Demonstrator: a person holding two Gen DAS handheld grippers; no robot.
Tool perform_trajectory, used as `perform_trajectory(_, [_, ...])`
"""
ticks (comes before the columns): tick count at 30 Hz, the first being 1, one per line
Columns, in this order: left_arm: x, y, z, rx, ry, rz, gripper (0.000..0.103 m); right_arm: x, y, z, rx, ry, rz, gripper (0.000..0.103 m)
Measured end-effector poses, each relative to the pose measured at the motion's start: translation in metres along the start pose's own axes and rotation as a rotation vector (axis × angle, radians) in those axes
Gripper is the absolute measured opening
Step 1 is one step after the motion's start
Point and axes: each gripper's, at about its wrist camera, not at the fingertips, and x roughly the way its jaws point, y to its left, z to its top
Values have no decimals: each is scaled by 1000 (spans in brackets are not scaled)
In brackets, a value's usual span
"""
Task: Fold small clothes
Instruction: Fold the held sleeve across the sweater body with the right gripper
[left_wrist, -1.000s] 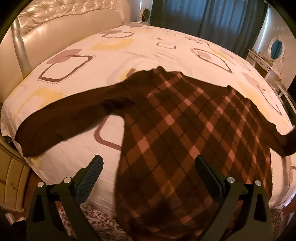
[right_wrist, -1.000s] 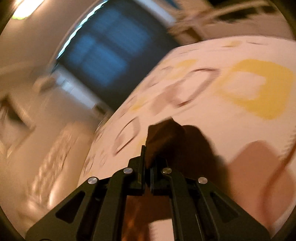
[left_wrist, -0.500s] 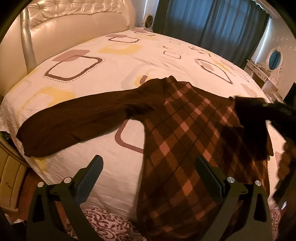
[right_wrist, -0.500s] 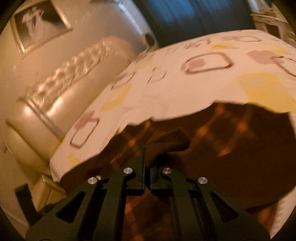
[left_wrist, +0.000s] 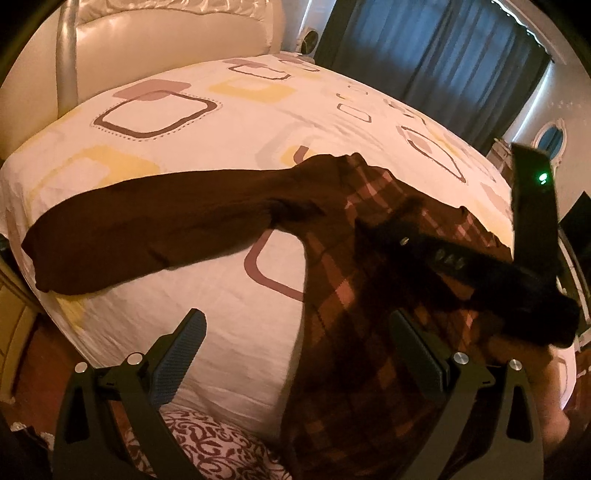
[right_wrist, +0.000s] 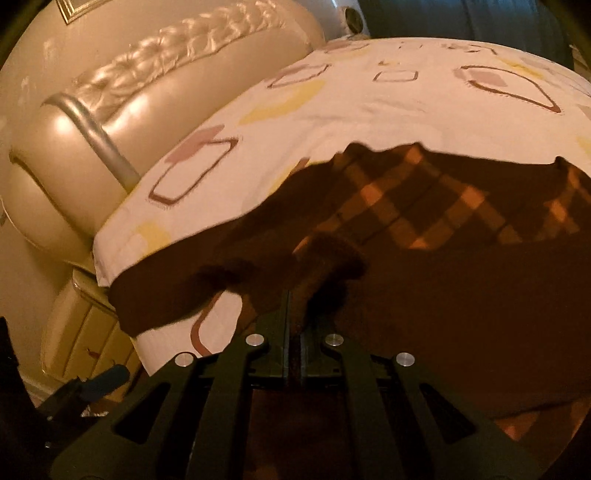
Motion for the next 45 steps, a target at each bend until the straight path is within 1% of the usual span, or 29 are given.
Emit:
perform_trajectory(3, [1, 6, 0, -16, -1, 1, 99, 9, 3, -5, 3, 31, 13, 9])
perform_trajectory(4, [2, 8, 0, -22, 1, 1, 99, 11, 4, -7, 8, 40, 19, 14])
perform_trajectory(5, [2, 10, 0, -29, 2, -2, 99, 12, 4, -8, 13, 48, 26, 23])
perform_trajectory(7, [3, 14, -1, -40, 2, -4, 99, 13, 5, -13, 20, 58, 48, 31])
perform_trajectory(8, [3, 16, -1, -44, 4, -3, 99, 13, 6, -15, 18, 62, 54, 38])
perform_trajectory(9, [4, 17, -1, -48, 5, -3, 99, 13, 7, -16, 17, 63, 62, 43])
perform_trajectory(10, [4, 19, -1, -52, 5, -2, 99, 13, 7, -18, 24, 59, 84, 50])
perform_trajectory(11, [4, 20, -1, -56, 7, -1, 99, 12, 6, -19, 34, 56, 107, 53])
perform_trajectory(14, [5, 22, -1, -59, 8, 3, 99, 12, 5, -20, 55, 56, 152, 54])
perform_trajectory(17, [6, 22, -1, -56, 9, 2, 99, 4, -3, -21, 91, 55, 221, 54])
perform_trajectory(19, [6, 22, -2, -54, 11, 0, 99, -12, -16, -23, 133, 29, 238, 54])
perform_trajectory(21, [8, 21, -3, -48, 21, -6, 99, -35, -37, -26, 188, -19, 249, 54])
perform_trajectory(22, [9, 19, -4, -45, 23, -8, 99, -52, -54, -27, 224, -56, 236, 54])
perform_trajectory(24, [10, 16, -6, -32, 25, -17, 99, -90, -94, -29, 290, -149, 179, 54])
perform_trajectory(26, [11, 10, -7, -17, 28, -19, 99, -133, -142, -34, 368, -263, 66, 54])
perform_trajectory(27, [12, 6, -6, -6, 29, -22, 99, -155, -169, -38, 418, -320, -11, 54])
perform_trajectory(29, [15, -2, -2, 10, 28, -23, 99, -180, -210, -48, 514, -365, -147, 54])
perform_trajectory(30, [17, -8, 1, 18, 25, -27, 99, -189, -228, -53, 564, -375, -189, 54])
perform_trajectory(31, [19, -12, 3, 21, 23, -31, 99, -195, -249, -59, 617, -383, -210, 54])
perform_trajectory(32, [23, -19, 7, 25, 24, -39, 99, -197, -261, -62, 646, -378, -213, 54])
perform_trajectory(33, [27, -24, 10, 27, 28, -46, 99, -196, -271, -65, 668, -369, -197, 54])
perform_trajectory(34, [31, -29, 12, 28, 35, -53, 99, -190, -281, -67, 691, -345, -134, 54])
perform_trajectory(35, [36, -35, 15, 31, 42, -55, 99, -185, -284, -69, 702, -335, -105, 52])
perform_trajectory(36, [42, -42, 18, 35, 47, -57, 99, -178, -288, -70, 714, -318, -78, 48])
perform_trajectory(38, [51, -52, 21, 49, 56, -53, 99, -166, -294, -71, 718, -289, -58, 7])
perform_trajectory(40, [58, -61, 23, 63, 66, -51, 99, -161, -298, -78, 733, -280, -48, 6])
perform_trajectory(43, [67, -71, 26, 89, 66, -41, 99, -170, -305, -87, 735, -327, -65, 6])
perform_trajectory(44, [71, -74, 28, 95, 66, -39, 99, -171, -306, -96, 744, -331, -57, 6])
perform_trajectory(45, [75, -76, 29, 96, 68, -37, 99, -170, -311, -100, 763, -335, -30, 6])
